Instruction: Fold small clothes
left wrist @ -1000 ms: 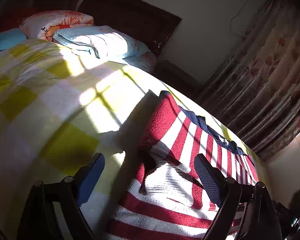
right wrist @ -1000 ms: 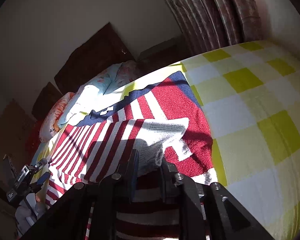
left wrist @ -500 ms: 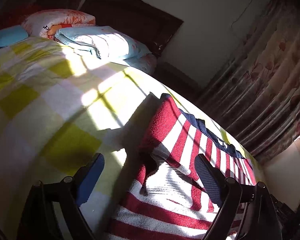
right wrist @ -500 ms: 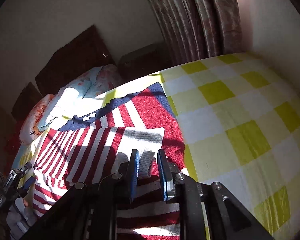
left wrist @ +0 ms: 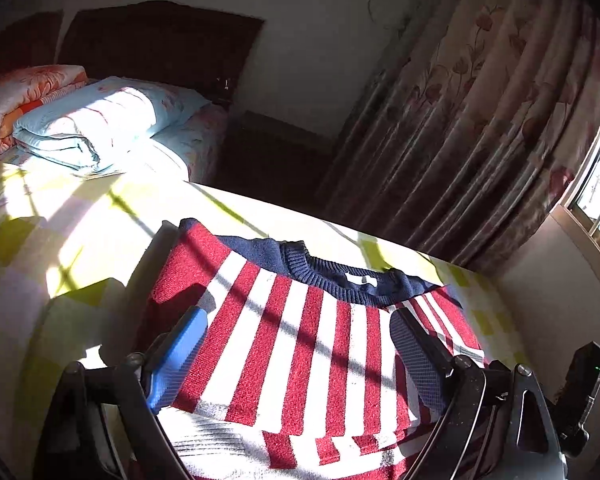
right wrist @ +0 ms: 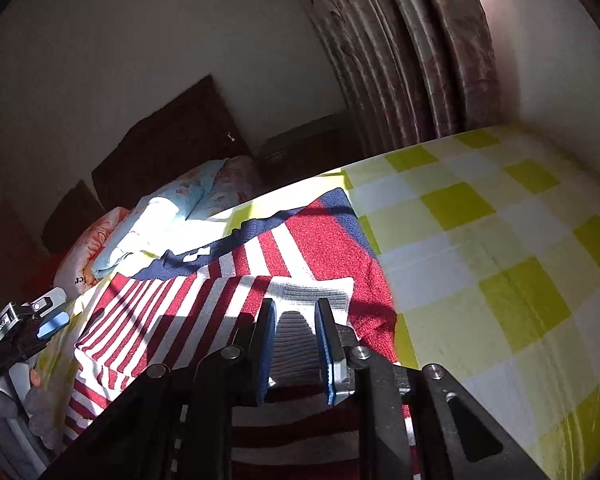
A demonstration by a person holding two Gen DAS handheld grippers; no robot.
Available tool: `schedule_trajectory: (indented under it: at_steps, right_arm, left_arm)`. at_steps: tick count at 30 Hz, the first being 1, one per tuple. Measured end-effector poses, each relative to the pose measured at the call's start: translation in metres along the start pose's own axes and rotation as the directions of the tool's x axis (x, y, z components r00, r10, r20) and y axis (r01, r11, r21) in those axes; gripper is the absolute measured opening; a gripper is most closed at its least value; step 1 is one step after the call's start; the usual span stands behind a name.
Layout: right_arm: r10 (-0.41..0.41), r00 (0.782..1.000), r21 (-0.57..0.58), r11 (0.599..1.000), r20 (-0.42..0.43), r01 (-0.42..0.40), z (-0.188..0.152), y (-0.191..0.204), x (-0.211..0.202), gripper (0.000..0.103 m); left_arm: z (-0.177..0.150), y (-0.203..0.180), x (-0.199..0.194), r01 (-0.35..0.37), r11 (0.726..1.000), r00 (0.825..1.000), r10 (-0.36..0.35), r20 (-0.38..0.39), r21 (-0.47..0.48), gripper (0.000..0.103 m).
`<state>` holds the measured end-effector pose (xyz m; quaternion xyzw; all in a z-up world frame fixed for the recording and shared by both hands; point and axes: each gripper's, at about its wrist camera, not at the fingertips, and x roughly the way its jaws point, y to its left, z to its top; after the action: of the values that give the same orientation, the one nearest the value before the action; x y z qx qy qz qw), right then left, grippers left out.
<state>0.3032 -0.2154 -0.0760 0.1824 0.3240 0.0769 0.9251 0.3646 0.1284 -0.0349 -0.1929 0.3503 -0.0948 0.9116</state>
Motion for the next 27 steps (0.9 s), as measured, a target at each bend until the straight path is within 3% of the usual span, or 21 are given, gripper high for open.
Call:
schedule_trajectory:
  at_steps: [2,4,6,10,11,13,16,19,22,27]
  right_arm:
    - [0.001,1.000,0.009,1.000,-0.014,-0.001,0.001,-0.001,0.004,0.020]
    - [0.004,1.000,0.007,1.000,-0.017,-0.004,0.001,-0.001,0.005,0.020]
    - [0.008,1.000,0.017,1.000,-0.016,-0.008,0.001,-0.003,0.005,0.020]
    - [0.020,0.999,0.022,1.000,-0.031,-0.020,0.000,-0.006,0.008,0.020]
    - [0.019,0.999,0.019,1.000,-0.035,-0.019,0.001,-0.006,0.009,0.020]
    - [0.021,0.999,0.018,1.000,-0.044,-0.020,0.000,-0.005,0.011,0.020]
    - [0.020,0.999,0.017,1.000,-0.045,-0.020,0.000,-0.005,0.011,0.020]
    - [0.021,0.999,0.017,1.000,-0.048,-0.021,0.000,-0.006,0.011,0.020]
    - [0.024,0.999,0.022,1.000,-0.048,-0.022,0.000,-0.006,0.011,0.020]
    - [0.029,0.998,0.021,0.999,-0.057,-0.028,0.000,-0.007,0.012,0.020]
  left_arm:
    - [0.011,0.013,0.029,-0.033,0.999,0.998,0.032,-0.048,-0.034,0.103]
    - [0.015,0.034,0.052,-0.181,0.982,0.980,0.175,-0.097,-0.056,0.103]
    - [0.016,0.043,0.049,-0.227,0.973,0.973,0.225,-0.041,-0.044,0.103]
    - [0.016,0.058,0.039,-0.318,0.944,0.948,0.317,-0.031,-0.090,0.103]
    - [0.017,0.060,0.037,-0.320,0.942,0.947,0.319,-0.023,-0.103,0.103]
    - [0.022,0.059,0.034,-0.256,0.959,0.967,0.256,-0.013,-0.121,0.103]
    - [0.035,0.038,0.042,-0.166,0.984,0.986,0.166,-0.005,-0.059,0.103]
    - [0.045,0.027,0.071,-0.228,0.974,0.972,0.228,-0.060,0.008,0.103]
    - [0.049,0.045,0.091,-0.307,0.951,0.947,0.301,-0.114,-0.034,0.103]
    - [0.044,0.059,0.073,-0.245,0.962,0.963,0.227,-0.143,-0.122,0.103]
